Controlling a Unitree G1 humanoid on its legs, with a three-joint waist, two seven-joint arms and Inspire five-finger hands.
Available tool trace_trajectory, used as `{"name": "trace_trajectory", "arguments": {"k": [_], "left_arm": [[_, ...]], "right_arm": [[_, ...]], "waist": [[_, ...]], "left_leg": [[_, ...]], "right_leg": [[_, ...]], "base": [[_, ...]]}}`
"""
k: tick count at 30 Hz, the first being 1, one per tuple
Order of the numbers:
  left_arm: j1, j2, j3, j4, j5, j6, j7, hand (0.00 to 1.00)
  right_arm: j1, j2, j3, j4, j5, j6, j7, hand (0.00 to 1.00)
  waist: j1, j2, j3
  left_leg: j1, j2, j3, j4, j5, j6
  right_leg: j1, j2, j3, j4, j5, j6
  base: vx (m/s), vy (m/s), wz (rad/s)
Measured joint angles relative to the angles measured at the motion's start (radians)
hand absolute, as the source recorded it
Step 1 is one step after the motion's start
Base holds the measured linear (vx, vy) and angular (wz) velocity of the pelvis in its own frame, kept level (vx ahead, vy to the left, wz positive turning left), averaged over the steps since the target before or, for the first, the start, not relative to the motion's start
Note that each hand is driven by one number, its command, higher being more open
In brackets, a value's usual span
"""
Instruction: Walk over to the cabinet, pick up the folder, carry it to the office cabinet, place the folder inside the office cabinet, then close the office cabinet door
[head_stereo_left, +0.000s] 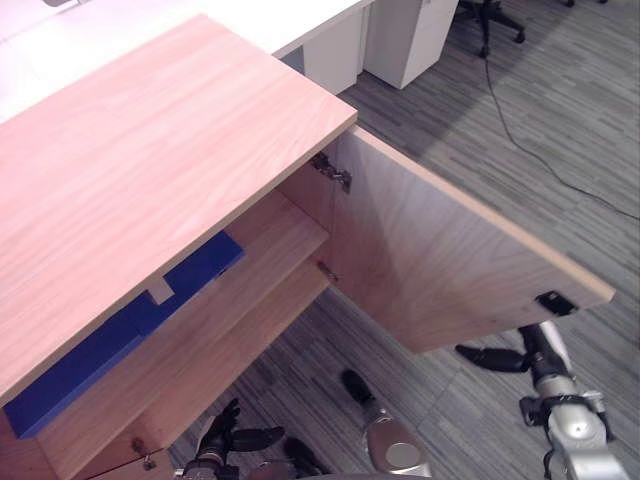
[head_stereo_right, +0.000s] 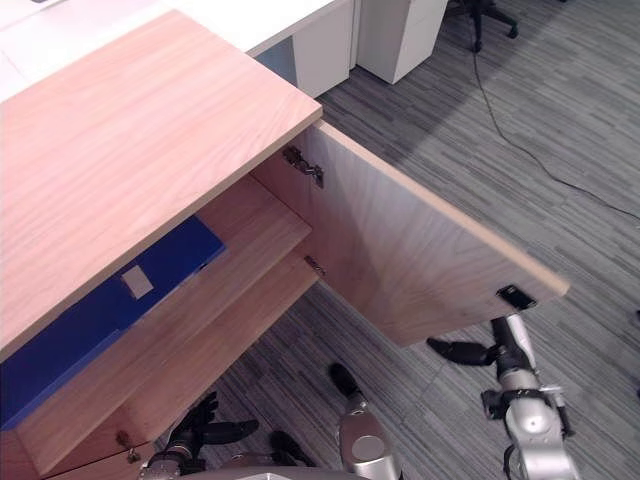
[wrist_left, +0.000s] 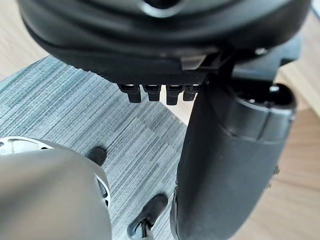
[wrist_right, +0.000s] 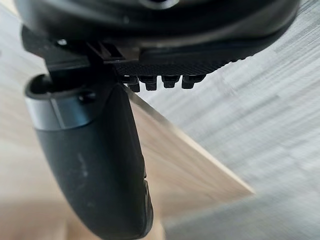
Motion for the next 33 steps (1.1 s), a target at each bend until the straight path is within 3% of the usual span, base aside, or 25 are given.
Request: {"name": "trace_trajectory", "arguments": {"k": [4,6,9,12,14,19,25,30,33], "left_arm": [[-0.002,0.005,0.000,0.028,0.028,0.001,0.001,1.00],[-0.001,0.006,-0.001,0.036,0.055,0.005,0.003,1.00],[-0.015,0.018,-0.030,0.038,0.063,0.006,0.010,1.00],[-0.044,0.012,-0.041,0.053,0.065,0.006,0.012,1.00],[-0.064,0.008,-0.050,0.066,0.065,0.007,0.015,1.00],[-0.107,-0.018,-0.068,0.059,0.060,0.008,0.036,1.00],[-0.120,-0.046,-0.056,0.050,0.034,0.009,0.061,1.00],[-0.119,-0.043,-0.016,0.050,-0.005,0.011,0.080,1.00],[-0.113,-0.049,0.010,0.049,-0.023,0.014,0.081,1.00]], "right_arm": [[0.082,0.053,0.146,-0.002,-0.166,-0.009,0.038,1.00],[0.094,0.064,0.209,-0.011,-0.278,-0.050,0.048,1.00],[0.030,0.064,0.272,0.002,-0.417,-0.052,0.038,1.00],[-0.062,0.078,0.377,0.022,-0.481,-0.052,0.037,1.00],[-0.119,0.113,0.425,0.048,-0.480,-0.051,0.038,1.00],[-0.321,0.247,0.465,0.125,-0.436,-0.027,0.020,1.00],[-0.531,0.246,0.364,0.221,-0.288,0.052,-0.104,1.00],[-0.541,0.245,0.296,0.263,-0.177,0.092,-0.187,1.00],[-0.540,0.246,0.244,0.267,-0.145,0.100,-0.221,1.00]], "waist": [[0.000,-0.021,-0.013],[0.002,-0.033,-0.020],[0.017,-0.053,-0.033],[0.042,-0.055,-0.033],[0.045,-0.055,-0.033],[0.100,-0.049,-0.029],[0.154,-0.014,-0.008],[0.189,0.005,0.003],[0.199,0.022,0.014]], "left_leg": [[0.009,0.008,-0.009,0.003,0.000,-0.004],[0.014,0.008,-0.014,0.006,0.000,-0.004],[0.016,0.005,-0.020,0.014,0.000,-0.004],[0.012,0.003,-0.032,0.015,0.003,-0.001],[-0.002,-0.002,-0.053,0.012,0.010,0.003],[-0.068,-0.018,-0.145,-0.004,0.039,0.012],[-0.112,-0.042,-0.301,-0.067,0.105,0.020],[-0.141,-0.069,-0.483,-0.127,0.183,0.020],[-0.141,-0.080,-0.568,-0.194,0.239,0.009]], "right_leg": [[0.013,0.005,-0.016,0.000,0.001,-0.001],[0.021,0.004,-0.022,0.002,0.001,-0.002],[0.025,0.001,-0.028,0.007,0.001,-0.002],[0.025,-0.007,-0.048,0.006,-0.005,-0.014],[0.019,-0.016,-0.078,0.006,-0.010,-0.023],[-0.001,-0.040,-0.181,0.000,0.002,-0.023],[0.012,-0.067,-0.379,0.000,0.003,-0.023],[0.046,-0.094,-0.564,0.011,-0.033,-0.046],[0.049,-0.104,-0.643,0.031,-0.060,-0.041]], "base": [[0.02,-0.030,0.06],[0.00,-0.020,0.06],[-0.03,-0.003,0.04],[-0.05,-0.009,0.11],[-0.02,-0.018,0.33],[0.01,-0.029,0.54],[0.01,-0.030,0.76],[-0.07,-0.030,1.02],[-0.12,-0.021,0.99]]}}
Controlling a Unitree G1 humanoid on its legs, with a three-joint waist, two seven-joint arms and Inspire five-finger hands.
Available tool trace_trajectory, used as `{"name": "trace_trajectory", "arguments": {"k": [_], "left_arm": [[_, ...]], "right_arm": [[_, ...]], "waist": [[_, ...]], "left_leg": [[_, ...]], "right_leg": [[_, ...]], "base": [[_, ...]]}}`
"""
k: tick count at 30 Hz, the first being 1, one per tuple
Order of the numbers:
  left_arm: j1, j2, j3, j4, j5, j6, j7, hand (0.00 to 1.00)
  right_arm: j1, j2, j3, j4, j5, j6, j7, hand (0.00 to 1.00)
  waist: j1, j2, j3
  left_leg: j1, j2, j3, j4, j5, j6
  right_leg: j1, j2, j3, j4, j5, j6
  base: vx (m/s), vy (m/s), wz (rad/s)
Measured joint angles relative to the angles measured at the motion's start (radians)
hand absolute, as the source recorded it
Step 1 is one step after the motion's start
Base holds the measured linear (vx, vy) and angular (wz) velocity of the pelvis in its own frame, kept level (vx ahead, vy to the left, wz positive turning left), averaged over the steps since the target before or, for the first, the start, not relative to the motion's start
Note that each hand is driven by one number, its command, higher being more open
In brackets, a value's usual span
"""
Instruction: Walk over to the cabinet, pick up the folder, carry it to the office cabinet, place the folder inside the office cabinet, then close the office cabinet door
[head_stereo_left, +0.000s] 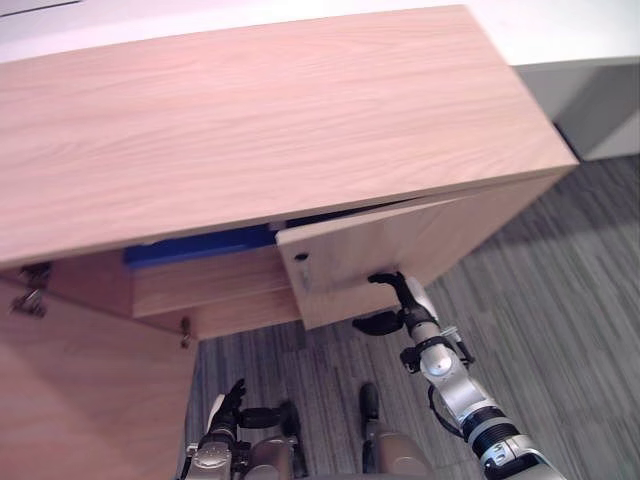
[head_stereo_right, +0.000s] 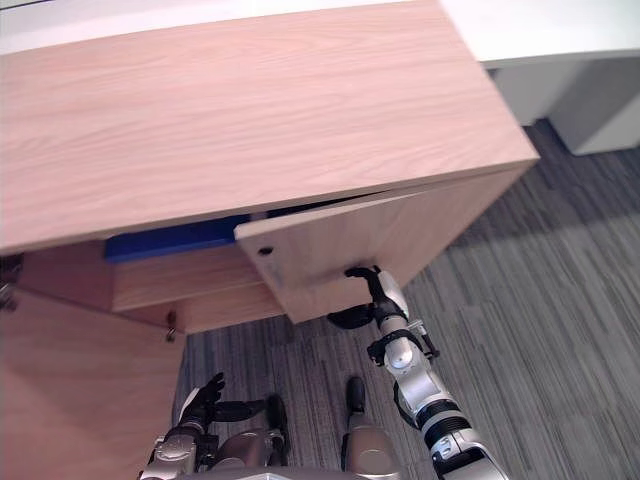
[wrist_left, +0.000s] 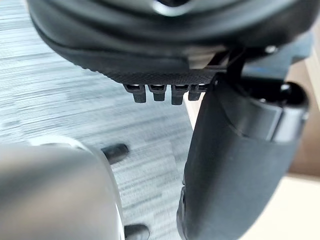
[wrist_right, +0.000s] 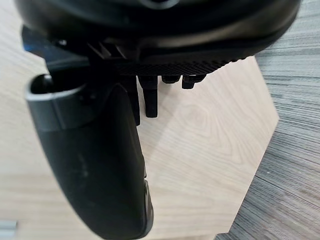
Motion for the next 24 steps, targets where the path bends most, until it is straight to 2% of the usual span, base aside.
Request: {"name": "trace_trajectory", "arguments": {"k": [2,6,11,14,17,21,24], "left_arm": [[0.036,-0.003,0.044,-0.035,-0.025,0.005,0.016,1.00],[0.079,-0.015,0.122,-0.120,-0.100,0.008,0.032,1.00],[0.109,-0.011,0.290,-0.267,-0.229,0.003,0.040,1.00],[0.121,0.047,0.340,-0.329,-0.252,0.000,0.039,1.00],[0.123,0.125,0.366,-0.400,-0.252,-0.002,0.041,1.00],[0.105,0.229,0.374,-0.472,-0.252,-0.007,0.045,1.00],[0.061,0.335,0.372,-0.534,-0.249,-0.023,0.068,1.00]], "right_arm": [[0.025,-0.001,-0.022,0.003,0.031,0.004,-0.022,1.00],[0.095,0.008,-0.019,0.005,0.045,0.000,-0.011,1.00],[0.109,0.037,0.077,0.087,0.065,-0.032,0.104,1.00],[0.103,0.092,0.108,0.125,0.065,-0.044,0.135,1.00],[0.085,0.101,0.117,0.153,0.065,-0.053,0.146,1.00],[0.059,0.096,0.116,0.170,0.069,-0.053,0.144,1.00],[0.050,0.095,0.116,0.180,0.078,-0.053,0.144,1.00]], "waist": [[0.012,0.004,0.002],[0.059,0.014,0.008],[0.145,0.046,0.007],[0.175,0.051,0.006],[0.202,0.050,0.006],[0.220,0.047,0.005],[0.225,0.029,0.005]], "left_leg": [[-0.001,0.000,-0.071,-0.047,0.044,-0.010],[-0.001,0.005,-0.161,-0.071,0.073,-0.025],[-0.014,0.010,-0.272,-0.077,0.092,-0.042],[-0.018,0.006,-0.339,-0.076,0.102,-0.038],[-0.031,-0.002,-0.396,-0.073,0.104,-0.040],[-0.045,-0.007,-0.426,-0.073,0.106,-0.041],[-0.052,-0.006,-0.433,-0.073,0.108,-0.045]], "right_leg": [[0.011,0.000,-0.069,0.000,-0.017,-0.012],[0.045,0.013,-0.151,-0.007,-0.031,-0.017],[0.084,0.027,-0.261,-0.005,-0.066,-0.023],[0.107,0.025,-0.334,0.023,-0.092,-0.024],[0.113,0.020,-0.372,0.046,-0.116,-0.032],[0.113,0.016,-0.373,0.046,-0.126,-0.029],[0.110,0.017,-0.376,0.045,-0.128,-0.028]], "base": [[-0.07,-0.009,0.81],[-0.05,-0.036,0.69],[0.00,-0.065,0.65],[0.09,-0.062,0.74],[0.10,-0.032,0.62],[0.04,0.002,0.27],[-0.01,0.007,0.07]]}}
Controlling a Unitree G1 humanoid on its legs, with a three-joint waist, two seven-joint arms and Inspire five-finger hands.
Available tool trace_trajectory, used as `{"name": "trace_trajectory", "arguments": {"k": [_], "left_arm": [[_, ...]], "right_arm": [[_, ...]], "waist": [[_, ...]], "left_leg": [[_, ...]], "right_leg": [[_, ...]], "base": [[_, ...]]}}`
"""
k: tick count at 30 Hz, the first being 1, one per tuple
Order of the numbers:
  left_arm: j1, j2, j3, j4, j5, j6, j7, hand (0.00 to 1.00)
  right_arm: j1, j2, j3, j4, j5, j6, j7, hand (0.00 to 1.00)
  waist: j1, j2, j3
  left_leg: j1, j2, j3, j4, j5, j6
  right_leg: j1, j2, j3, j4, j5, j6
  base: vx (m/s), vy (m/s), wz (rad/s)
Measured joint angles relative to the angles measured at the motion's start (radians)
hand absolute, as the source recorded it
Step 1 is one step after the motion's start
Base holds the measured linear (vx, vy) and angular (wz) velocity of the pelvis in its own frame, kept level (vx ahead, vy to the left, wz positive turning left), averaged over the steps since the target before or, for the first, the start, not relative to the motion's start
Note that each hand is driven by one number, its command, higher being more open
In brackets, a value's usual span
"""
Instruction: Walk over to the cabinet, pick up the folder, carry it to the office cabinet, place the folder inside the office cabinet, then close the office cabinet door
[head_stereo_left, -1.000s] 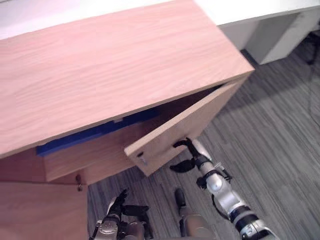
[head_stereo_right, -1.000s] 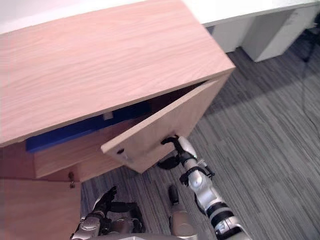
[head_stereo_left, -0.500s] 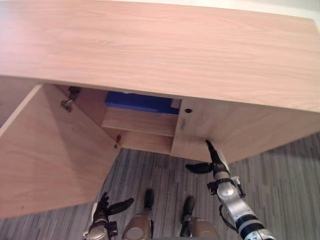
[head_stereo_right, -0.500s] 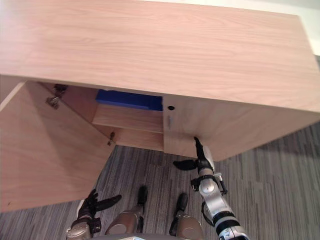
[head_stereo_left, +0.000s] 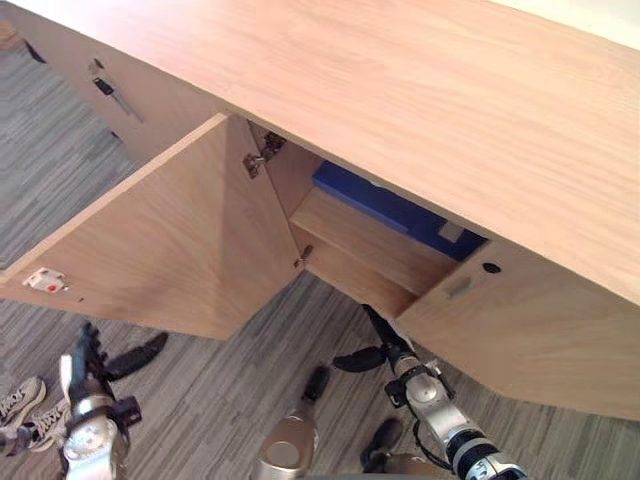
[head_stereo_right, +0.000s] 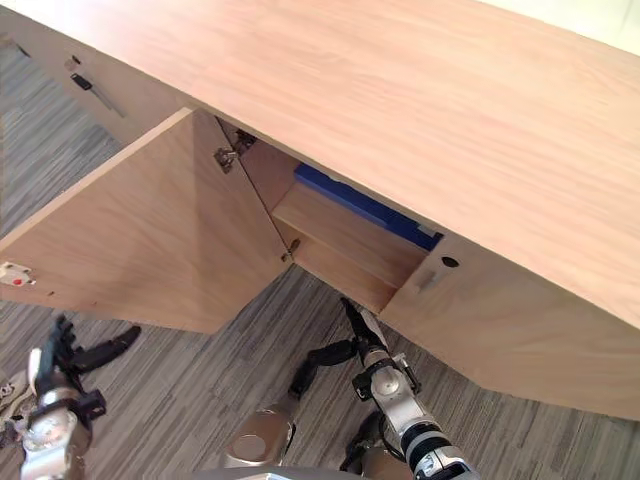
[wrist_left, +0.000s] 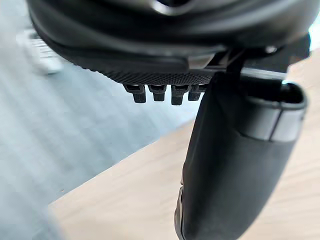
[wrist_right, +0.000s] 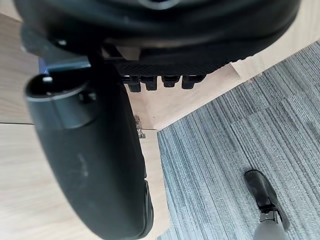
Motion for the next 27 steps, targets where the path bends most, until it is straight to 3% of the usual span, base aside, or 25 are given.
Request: {"name": "trace_trajectory", "arguments": {"k": [7,13,16,19,21,23,27], "left_arm": [[-0.027,0.118,-0.009,-0.004,0.012,0.004,0.039,1.00],[0.022,0.118,-0.017,-0.040,0.018,0.005,0.065,1.00],[0.103,0.049,-0.017,-0.123,0.017,0.002,0.082,1.00],[0.211,-0.088,-0.040,-0.210,0.016,-0.009,0.083,1.00],[0.281,-0.198,-0.072,-0.274,0.006,-0.048,0.083,1.00],[0.335,-0.236,-0.117,-0.288,0.006,-0.085,0.083,1.00],[0.370,-0.271,-0.235,-0.259,0.014,-0.092,0.082,1.00]], "right_arm": [[0.051,0.002,-0.009,0.009,0.028,-0.005,0.006,1.00],[0.122,0.006,-0.052,0.014,0.029,-0.005,0.015,1.00],[0.158,0.006,-0.106,0.021,0.029,-0.005,0.015,1.00],[0.179,0.008,-0.160,0.025,0.028,-0.004,0.010,1.00],[0.193,0.010,-0.198,0.043,0.028,-0.004,0.007,1.00],[0.200,0.012,-0.217,0.051,0.029,-0.003,0.005,1.00],[0.217,0.027,-0.260,0.056,0.029,-0.002,-0.002,1.00]], "waist": [[0.000,-0.039,-0.010],[0.009,-0.061,-0.023],[0.010,-0.065,-0.025],[0.009,-0.065,-0.026],[0.008,-0.065,-0.029],[0.008,-0.062,-0.031],[-0.003,-0.052,-0.035]], "left_leg": [[-0.017,0.012,0.003,-0.001,0.003,-0.005],[-0.018,0.028,0.051,-0.005,0.003,-0.006],[-0.012,0.032,0.078,-0.005,0.003,-0.005],[-0.001,0.033,0.113,-0.006,0.005,-0.003],[0.002,0.033,0.129,-0.005,0.005,-0.003],[-0.001,0.037,0.159,-0.005,0.005,-0.002],[-0.021,0.040,0.206,-0.005,0.010,0.005]], "right_leg": [[-0.022,0.009,0.012,0.008,-0.002,-0.002],[-0.053,0.014,0.068,0.029,-0.002,-0.005],[-0.063,0.012,0.096,0.043,-0.001,-0.006],[-0.073,0.007,0.128,0.054,0.005,-0.006],[-0.076,0.005,0.140,0.055,0.009,-0.004],[-0.085,0.005,0.152,0.058,0.007,0.006],[-0.114,0.003,0.175,0.069,-0.001,0.010]], "base": [[-0.04,0.001,-0.03],[-0.04,0.009,-0.22],[-0.02,0.019,-0.22],[-0.03,0.039,-0.31],[-0.05,0.030,-0.10],[-0.06,0.028,-0.11],[-0.10,0.035,0.06]]}}
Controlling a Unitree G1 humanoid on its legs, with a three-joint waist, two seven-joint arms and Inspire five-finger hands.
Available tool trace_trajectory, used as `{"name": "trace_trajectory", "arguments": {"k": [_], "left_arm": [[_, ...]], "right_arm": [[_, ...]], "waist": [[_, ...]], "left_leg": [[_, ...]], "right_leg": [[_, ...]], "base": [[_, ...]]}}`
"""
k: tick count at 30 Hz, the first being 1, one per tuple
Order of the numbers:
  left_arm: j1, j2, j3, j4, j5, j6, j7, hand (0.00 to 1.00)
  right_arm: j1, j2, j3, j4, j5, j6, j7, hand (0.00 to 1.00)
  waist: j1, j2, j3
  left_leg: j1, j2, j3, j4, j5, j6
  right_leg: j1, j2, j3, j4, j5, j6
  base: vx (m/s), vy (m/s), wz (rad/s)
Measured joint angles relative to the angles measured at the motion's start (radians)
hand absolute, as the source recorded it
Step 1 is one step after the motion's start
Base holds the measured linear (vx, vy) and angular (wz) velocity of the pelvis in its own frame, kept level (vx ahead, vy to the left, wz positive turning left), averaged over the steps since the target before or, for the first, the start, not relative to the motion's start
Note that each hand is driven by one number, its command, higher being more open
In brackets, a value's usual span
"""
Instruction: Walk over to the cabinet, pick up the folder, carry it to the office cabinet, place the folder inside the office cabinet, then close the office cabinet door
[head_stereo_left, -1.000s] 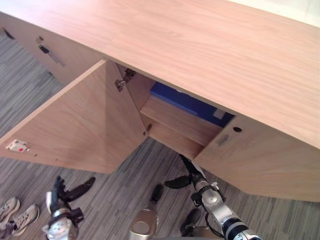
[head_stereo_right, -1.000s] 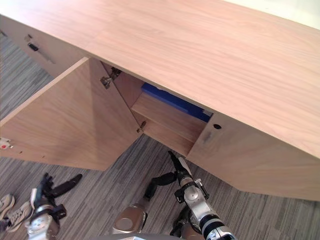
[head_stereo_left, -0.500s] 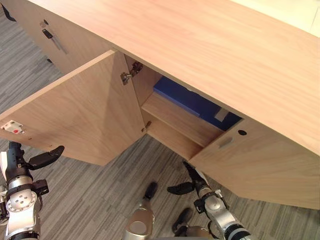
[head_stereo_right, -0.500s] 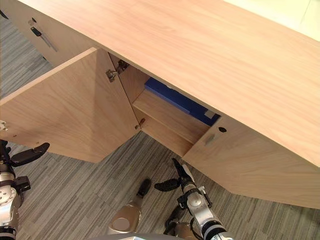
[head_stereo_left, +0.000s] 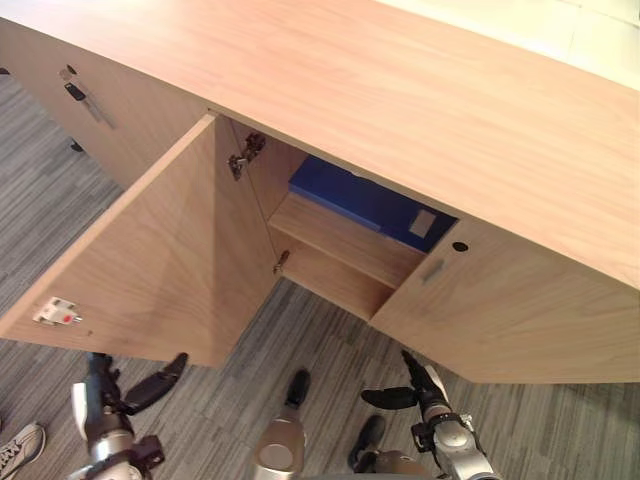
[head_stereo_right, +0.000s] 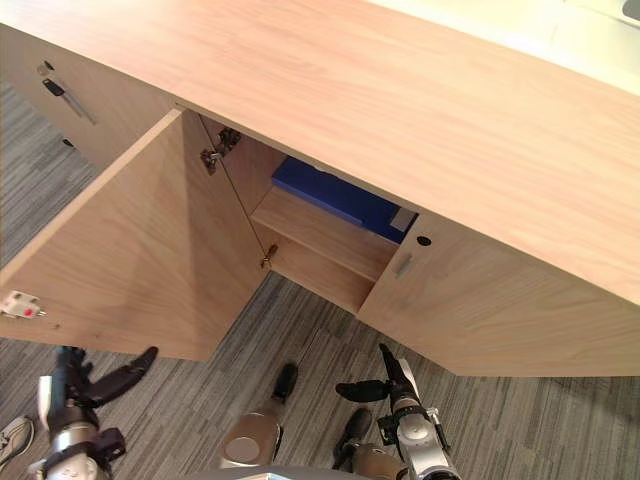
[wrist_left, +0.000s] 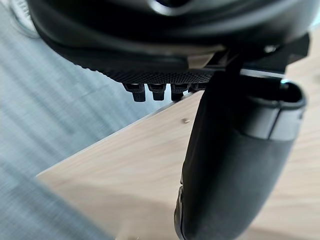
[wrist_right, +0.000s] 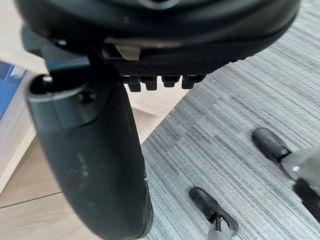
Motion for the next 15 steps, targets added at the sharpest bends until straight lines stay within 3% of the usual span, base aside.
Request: {"name": "trace_trajectory", "arguments": {"k": [4,8,11,15], "left_arm": [[-0.003,-0.008,-0.104,0.089,0.062,0.040,-0.003,1.00],[-0.048,-0.005,-0.230,0.170,0.137,0.133,-0.039,1.00],[-0.164,0.029,-0.344,0.227,0.189,0.155,-0.095,1.00],[-0.436,0.050,-0.428,0.304,0.193,0.156,-0.096,1.00]], "right_arm": [[-0.012,0.015,-0.015,-0.001,0.001,0.001,-0.012,1.00],[-0.054,0.029,-0.014,-0.001,0.003,0.001,-0.019,1.00],[-0.082,0.043,-0.014,-0.001,0.011,0.002,-0.028,1.00],[-0.128,0.046,-0.014,-0.007,0.025,0.003,-0.039,1.00]], "waist": [[-0.040,0.003,0.002],[-0.088,0.003,0.009],[-0.130,-0.002,0.030],[-0.187,-0.012,0.064]], "left_leg": [[-0.034,-0.005,0.025,0.000,0.000,0.000],[-0.078,-0.016,0.075,0.004,0.000,0.000],[-0.087,-0.018,0.119,0.004,-0.001,0.000],[-0.114,-0.016,0.189,0.000,-0.001,0.000]], "right_leg": [[-0.051,-0.005,0.059,0.017,0.002,0.006],[-0.122,-0.009,0.139,0.017,0.011,0.019],[-0.150,-0.009,0.190,0.017,0.012,0.019],[-0.187,-0.002,0.262,-0.028,0.038,0.020]], "base": [[-0.06,0.035,-0.04],[-0.03,0.055,-0.35],[-0.02,0.026,-0.38],[-0.03,0.008,-0.54]]}}
